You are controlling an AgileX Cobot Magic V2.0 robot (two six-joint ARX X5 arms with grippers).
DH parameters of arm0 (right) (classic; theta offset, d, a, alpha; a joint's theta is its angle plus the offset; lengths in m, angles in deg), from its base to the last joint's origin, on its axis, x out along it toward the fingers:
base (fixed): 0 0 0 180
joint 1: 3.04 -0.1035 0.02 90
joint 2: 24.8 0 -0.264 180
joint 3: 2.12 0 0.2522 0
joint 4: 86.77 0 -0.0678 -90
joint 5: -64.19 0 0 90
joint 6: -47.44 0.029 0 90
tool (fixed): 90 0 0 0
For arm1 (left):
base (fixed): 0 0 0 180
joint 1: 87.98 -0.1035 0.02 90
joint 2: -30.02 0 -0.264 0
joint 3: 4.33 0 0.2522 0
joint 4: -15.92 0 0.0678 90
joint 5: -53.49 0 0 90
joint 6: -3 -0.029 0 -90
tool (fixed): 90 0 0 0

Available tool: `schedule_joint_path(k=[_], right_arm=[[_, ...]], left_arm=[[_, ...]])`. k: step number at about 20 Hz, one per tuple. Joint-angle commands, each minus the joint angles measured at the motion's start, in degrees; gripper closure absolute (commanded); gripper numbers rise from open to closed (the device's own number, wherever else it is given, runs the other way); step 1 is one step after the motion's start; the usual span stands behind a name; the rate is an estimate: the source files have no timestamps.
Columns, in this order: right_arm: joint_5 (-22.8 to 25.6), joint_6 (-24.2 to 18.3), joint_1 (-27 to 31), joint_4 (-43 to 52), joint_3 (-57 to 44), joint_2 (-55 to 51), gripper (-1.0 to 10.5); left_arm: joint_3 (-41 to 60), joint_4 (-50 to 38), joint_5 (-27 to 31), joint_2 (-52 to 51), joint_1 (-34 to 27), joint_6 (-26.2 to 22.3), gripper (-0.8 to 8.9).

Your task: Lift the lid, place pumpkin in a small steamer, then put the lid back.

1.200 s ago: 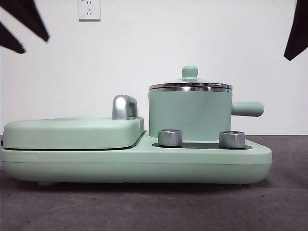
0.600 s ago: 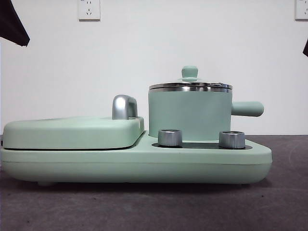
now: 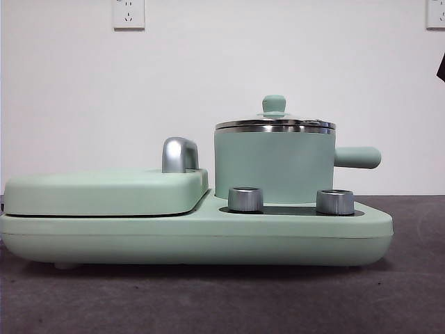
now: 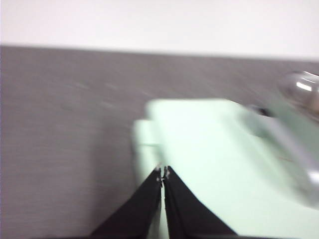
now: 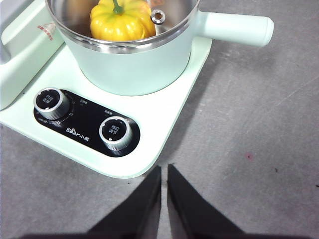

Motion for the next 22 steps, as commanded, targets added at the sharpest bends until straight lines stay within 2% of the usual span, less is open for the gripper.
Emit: schedule_joint_path(k=[1, 4, 6, 8, 10, 18, 19, 21, 22], right_arm=[[-0.02, 0.11, -0.37, 0.57, 0.2, 0.31, 9.3], [-0.02, 0.11, -0.37, 0.57, 0.2, 0.31, 9.3], [-0.02, 0.11, -0.37, 0.59, 0.2, 0.26, 9.3], [-0.02, 0.11, -0.37, 0.61, 0.2, 0.33, 9.3], [-0.02, 0.11, -0.37, 0.61, 0.2, 0.26, 9.3], [-0.04, -0.2, -0.35, 0.61, 0.2, 0.26, 9.3], [1.38, -5.95, -0.31, 1.36, 0.15, 0.07, 9.3], [3.43, -11.39, 2.14, 5.79, -2.16, -3.41, 9.3], [3.23, -12.33, 4.63, 10.67, -5.4, -5.81, 9.3]], left_arm=[[11.32, -7.41, 2.43, -9.64, -3.52, -1.75, 8.07], [20.79, -7.54, 2.43, -20.61, -6.01, -1.51, 8.07], [22.18, -5.05, 2.21, -24.96, -6.97, -0.7, 8.07], [22.18, -5.75, 1.92, -24.55, -7.21, -0.63, 8.07], [22.12, -8.55, 1.79, -24.59, -7.21, 5.25, 8.07], [22.12, -10.91, 1.79, -24.63, -7.23, 5.29, 8.07], [22.12, -10.91, 1.77, -24.63, -7.23, 5.29, 8.07], [22.12, -10.88, 1.77, -24.63, -7.23, 5.29, 8.07], [22.12, -10.88, 1.77, -24.63, -7.21, 5.29, 8.07]])
